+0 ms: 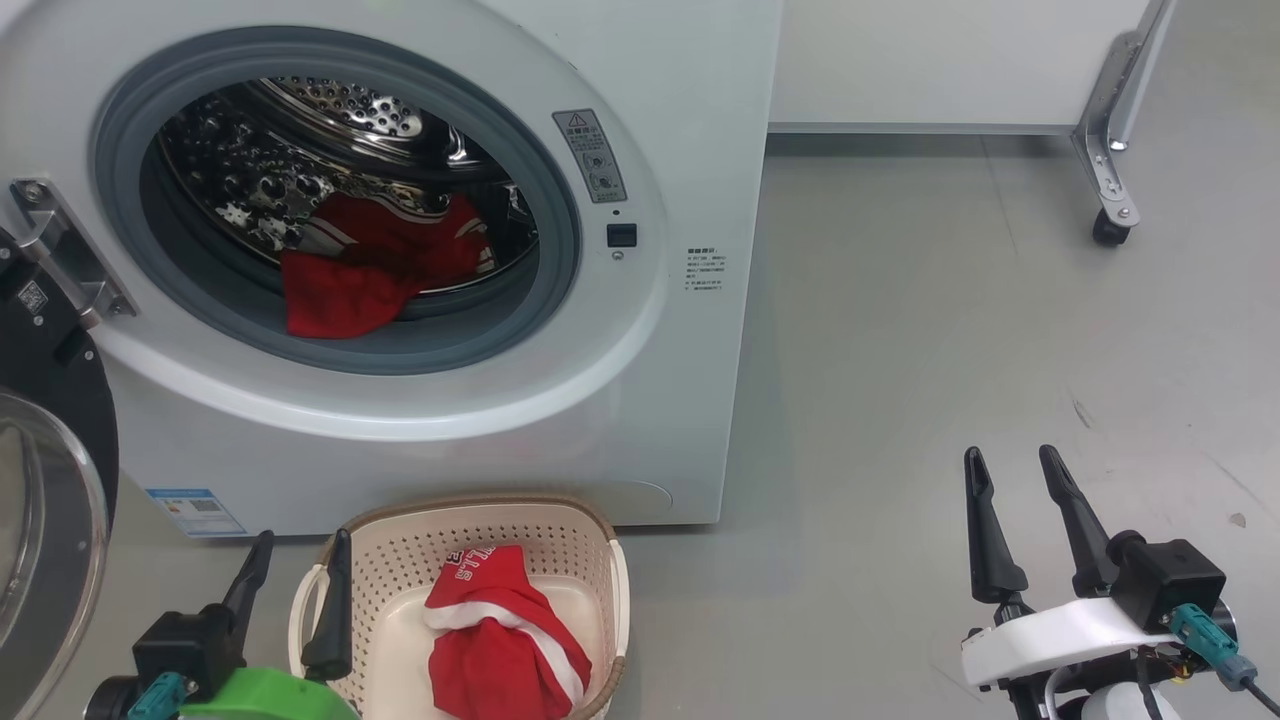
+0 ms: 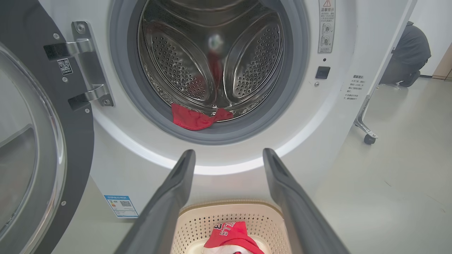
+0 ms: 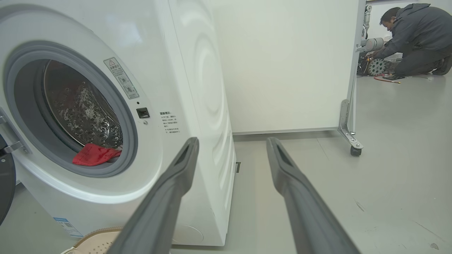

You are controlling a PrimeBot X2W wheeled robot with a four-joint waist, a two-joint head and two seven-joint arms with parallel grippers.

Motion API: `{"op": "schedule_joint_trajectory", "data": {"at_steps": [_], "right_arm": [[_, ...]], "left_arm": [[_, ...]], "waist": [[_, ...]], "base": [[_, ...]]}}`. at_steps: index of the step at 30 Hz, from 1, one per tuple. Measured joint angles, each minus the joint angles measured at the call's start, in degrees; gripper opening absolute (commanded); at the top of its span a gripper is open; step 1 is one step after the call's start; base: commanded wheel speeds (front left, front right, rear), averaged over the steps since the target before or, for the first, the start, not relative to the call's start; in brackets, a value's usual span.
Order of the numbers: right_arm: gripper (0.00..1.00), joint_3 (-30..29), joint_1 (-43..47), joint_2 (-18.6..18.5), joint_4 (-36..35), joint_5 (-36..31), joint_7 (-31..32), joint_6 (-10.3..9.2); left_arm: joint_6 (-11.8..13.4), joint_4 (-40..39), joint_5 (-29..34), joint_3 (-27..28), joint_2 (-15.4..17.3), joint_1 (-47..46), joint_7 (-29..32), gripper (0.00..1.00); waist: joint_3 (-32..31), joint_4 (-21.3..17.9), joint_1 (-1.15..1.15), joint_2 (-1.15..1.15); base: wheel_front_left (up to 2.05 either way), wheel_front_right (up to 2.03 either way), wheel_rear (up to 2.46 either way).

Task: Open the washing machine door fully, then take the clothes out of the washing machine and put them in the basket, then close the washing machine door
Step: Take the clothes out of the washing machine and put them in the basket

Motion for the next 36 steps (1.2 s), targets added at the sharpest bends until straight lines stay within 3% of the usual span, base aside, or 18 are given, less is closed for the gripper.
{"op": "schedule_joint_trajectory", "data": {"at_steps": [9, 18, 28, 36], "right_arm": [[1.00, 0.7, 0.0, 0.0, -0.5, 0.0, 0.0, 0.00], [1.00, 2.0, -0.6, 0.0, -2.1, -0.1, 0.0, 0.00], [1.00, 3.8, -4.0, -0.1, -4.1, -0.6, 0.0, 0.00], [1.00, 4.9, -7.8, -0.1, -5.9, -0.5, 0.0, 0.00]], "left_arm": [[0.0, -1.8, 0.0, 0.8, -0.1, 0.6, 0.0, 1.00], [0.3, -2.7, 0.6, 1.3, 0.4, -0.9, 0.0, 1.00], [1.3, -2.9, 0.7, 3.6, 3.3, -9.8, 3.6, 1.00], [1.3, -1.8, 0.2, 4.5, 6.4, -21.9, 10.3, 1.00]], "waist": [[1.5, -0.5, 0.00, 0.00], [6.8, -1.9, 0.00, 0.00], [14.1, -4.7, 0.00, 0.00], [20.2, -7.8, 0.00, 0.00]], "base": [[0.00, 0.00, 0.00], [0.00, 0.00, 0.00], [0.00, 0.00, 0.00], [0.00, 0.00, 0.00]]}}
